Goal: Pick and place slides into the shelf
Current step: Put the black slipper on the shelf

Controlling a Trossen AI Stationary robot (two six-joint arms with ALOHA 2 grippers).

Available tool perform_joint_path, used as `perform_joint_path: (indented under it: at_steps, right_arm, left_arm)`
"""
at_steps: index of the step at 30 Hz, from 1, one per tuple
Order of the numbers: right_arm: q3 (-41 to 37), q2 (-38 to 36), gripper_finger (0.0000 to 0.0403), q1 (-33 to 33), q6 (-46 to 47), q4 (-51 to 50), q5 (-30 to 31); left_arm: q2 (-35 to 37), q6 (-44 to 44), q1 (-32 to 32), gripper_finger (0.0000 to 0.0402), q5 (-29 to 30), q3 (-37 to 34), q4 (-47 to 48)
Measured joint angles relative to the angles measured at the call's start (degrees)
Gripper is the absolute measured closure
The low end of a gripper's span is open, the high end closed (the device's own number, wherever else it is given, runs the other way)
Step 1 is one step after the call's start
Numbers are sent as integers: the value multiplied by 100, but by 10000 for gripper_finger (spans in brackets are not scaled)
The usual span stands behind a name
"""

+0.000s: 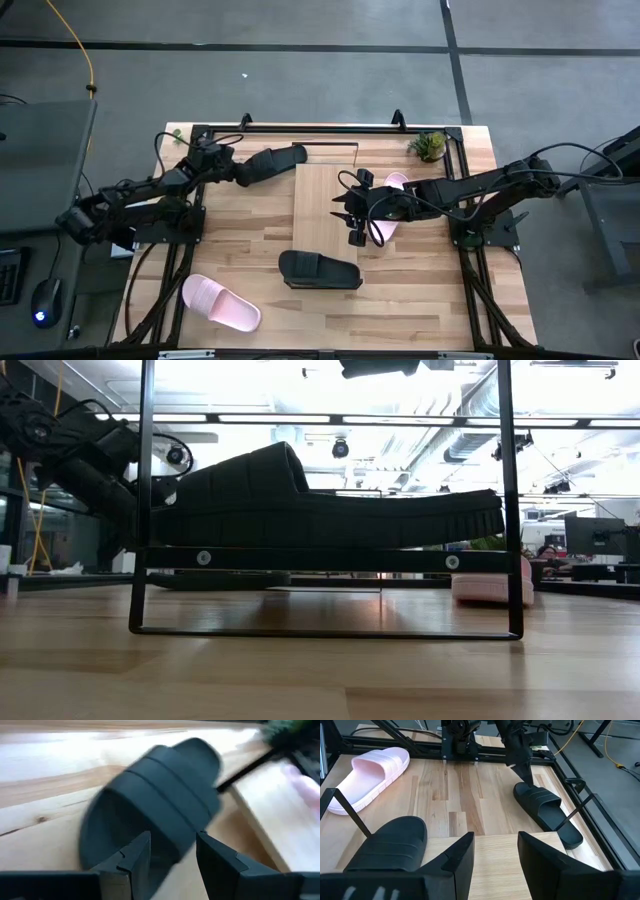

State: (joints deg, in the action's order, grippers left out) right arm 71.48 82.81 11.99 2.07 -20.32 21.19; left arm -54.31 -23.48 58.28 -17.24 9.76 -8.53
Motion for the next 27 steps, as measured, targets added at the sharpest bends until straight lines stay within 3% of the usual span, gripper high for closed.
perform_joint_path:
  at_steps: [3, 5, 14, 20, 27]
  right_arm:
    - [0, 0, 260, 0, -5, 0, 0]
    - [0, 0, 260, 0, -16, 0, 2]
    - [0, 0, 260, 4, 249, -175, 4]
    - [0, 0, 260, 4, 247, -170, 7]
    - [0, 0, 260, 4, 247, -170, 7]
  left_arm:
    - [218, 216, -215, 257, -852, 2, -669]
    - [388, -44, -419, 257, -1039, 7, -1109]
    - [637, -33, -846, 257, 293, 266, -157]
    - [331, 71, -841, 257, 255, 295, -647]
    - [-343, 222, -843, 257, 222, 856, -490]
